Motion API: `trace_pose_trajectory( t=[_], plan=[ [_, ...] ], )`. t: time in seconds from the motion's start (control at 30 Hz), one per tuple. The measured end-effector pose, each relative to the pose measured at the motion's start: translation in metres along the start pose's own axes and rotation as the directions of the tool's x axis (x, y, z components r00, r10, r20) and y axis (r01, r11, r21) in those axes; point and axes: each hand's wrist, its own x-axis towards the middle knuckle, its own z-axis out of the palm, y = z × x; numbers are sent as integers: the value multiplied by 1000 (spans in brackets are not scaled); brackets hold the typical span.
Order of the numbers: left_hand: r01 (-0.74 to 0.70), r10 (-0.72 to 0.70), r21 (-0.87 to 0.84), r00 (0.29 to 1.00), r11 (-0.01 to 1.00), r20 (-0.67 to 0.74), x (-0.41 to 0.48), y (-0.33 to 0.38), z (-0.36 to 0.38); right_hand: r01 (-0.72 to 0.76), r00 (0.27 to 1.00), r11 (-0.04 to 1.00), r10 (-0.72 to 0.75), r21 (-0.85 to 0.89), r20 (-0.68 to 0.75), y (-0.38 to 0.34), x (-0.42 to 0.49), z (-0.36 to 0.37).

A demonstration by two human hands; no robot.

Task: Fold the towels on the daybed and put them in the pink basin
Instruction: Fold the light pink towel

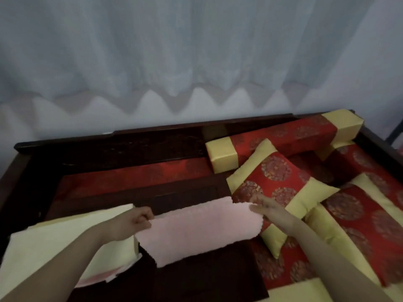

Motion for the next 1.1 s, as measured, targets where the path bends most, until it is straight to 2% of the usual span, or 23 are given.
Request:
trace_pose_trajectory(
  t=[0.07,0.17,0.3,0.4,0.43,0.5,0.6,0.63,0.73,0.87,0.9,0.97,1.03,1.1],
  plan=[
    [53,-54,-21,995,998,-81,13,-17,22,-69,996,997,66,-41,-61,33,7,16],
    [115,-119,-31,977,993,-179,35,-34,46,-104,986,985,85,-135,-143,66,19,34],
    [212,-210,-18,948,977,-241,66,-47,62,-84,970,967,24,-240,-242,72,45,44],
    [314,-291,2,884,949,-366,87,-55,66,-83,953,961,-1,-263,-303,72,71,49],
    [351,-325,-16,847,936,-420,94,-57,68,-98,941,965,11,-243,-337,72,79,50],
    [437,-467,-182,735,881,-491,105,-57,76,-160,915,981,106,-109,-390,69,91,52],
    [526,-745,-528,488,667,-456,108,-45,96,-273,885,962,258,17,-388,73,96,55],
    [513,-795,-610,441,604,-417,105,-43,105,-307,879,952,290,17,-378,75,93,58],
    [475,-824,-693,463,543,-328,90,-37,131,-399,850,917,379,23,-367,80,81,67],
    [601,-898,-698,417,390,-143,80,-30,136,-488,814,873,457,6,-359,80,74,79],
    [587,-892,-728,445,355,-77,80,-31,135,-499,806,866,472,18,-356,81,74,82],
    [511,-837,-790,547,338,-4,77,-33,131,-504,802,861,497,73,-332,84,74,88],
    [423,-772,-807,632,413,-65,72,-33,125,-459,822,880,472,120,-318,80,72,92],
    [352,-682,-723,697,595,-221,66,-29,112,-367,866,915,401,166,-298,64,69,95]
  ],
)
